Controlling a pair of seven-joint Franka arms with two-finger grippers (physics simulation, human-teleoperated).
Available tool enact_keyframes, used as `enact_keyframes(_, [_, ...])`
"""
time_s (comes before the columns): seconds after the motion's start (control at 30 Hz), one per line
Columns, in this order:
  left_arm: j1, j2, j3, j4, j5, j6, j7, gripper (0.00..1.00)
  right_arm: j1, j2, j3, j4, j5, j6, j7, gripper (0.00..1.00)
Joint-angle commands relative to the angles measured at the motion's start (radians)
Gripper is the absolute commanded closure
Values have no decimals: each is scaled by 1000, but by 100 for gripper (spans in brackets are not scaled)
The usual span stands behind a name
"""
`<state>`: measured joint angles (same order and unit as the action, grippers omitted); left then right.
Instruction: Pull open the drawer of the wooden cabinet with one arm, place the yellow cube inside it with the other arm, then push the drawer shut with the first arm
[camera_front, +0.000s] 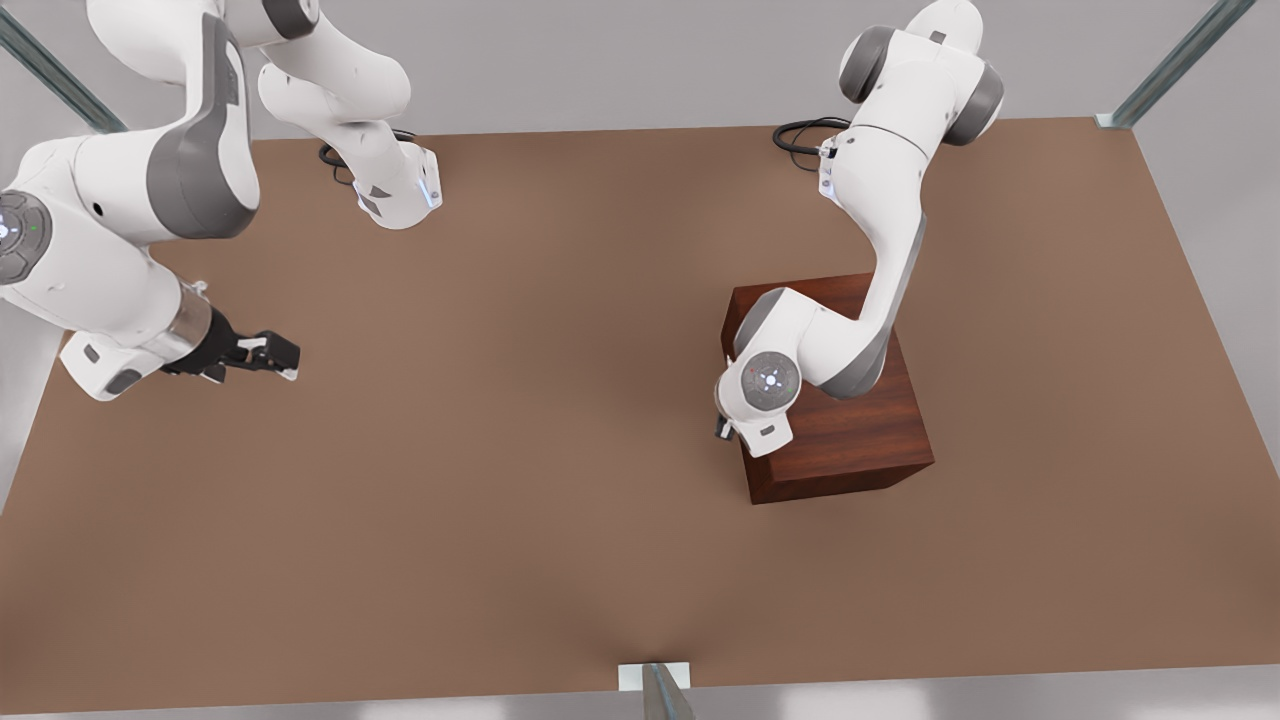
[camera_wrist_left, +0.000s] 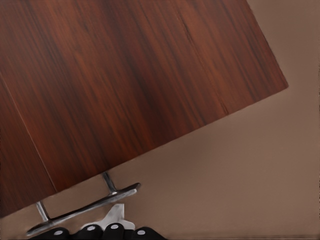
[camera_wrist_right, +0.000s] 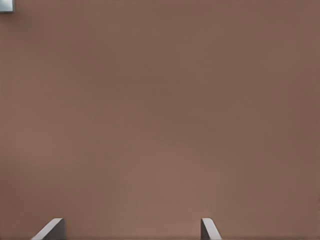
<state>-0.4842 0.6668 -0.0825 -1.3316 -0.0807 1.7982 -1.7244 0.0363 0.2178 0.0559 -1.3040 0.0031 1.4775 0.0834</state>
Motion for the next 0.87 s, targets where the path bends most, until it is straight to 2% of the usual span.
enact_keyframes(0.0, [1, -7, 1, 0, -4, -13, 126, 79, 5, 5, 1, -1, 0, 32, -5, 0])
enact_keyframes(0.03, [-2, -21, 0, 9, -40, -13, 95, 79, 5, 14, 1, 3, -2, 44, -1, 0])
enact_keyframes(0.07, [-1, -35, -28, 25, -45, -13, 77, 44, -3, 12, 1, 5, 0, 46, 1, 0])
enact_keyframes(0.1, [1, -76, -31, 37, -65, -45, 69, 0, -4, 14, 1, 5, 0, 38, -1, 0])
enact_keyframes(0.17, [58, -148, -36, 120, -111, -203, 147, 0, 0, 12, 1, 11, -2, 38, -1, 0])
enact_keyframes(0.23, [143, -219, -25, 124, -91, -318, 562, 0, 5, 14, 1, 8, 0, 41, 10, 0])
enact_keyframes(0.3, [283, -292, -19, 124, -70, -350, 1027, 0, 8, 14, 2, 6, 0, 41, 10, 0])
enact_keyframes(0.33, [308, -322, -19, 124, 22, -379, 1235, 0, 8, 14, 2, 6, 0, 43, 12, 0])
enact_keyframes(0.4, [361, -381, 36, 124, 50, -391, 1505, 0, 4, 15, 2, 6, 0, 44, 12, 0])
enact_keyframes(0.5, [377, -412, 39, 120, 78, -375, 1695, 0, 7, 17, 2, 8, 0, 46, 12, 0])
enact_keyframes(0.83, [371, -380, 36, 129, 88, -378, 1688, 0, 5, 20, 5, 9, -2, 43, 9, 0])
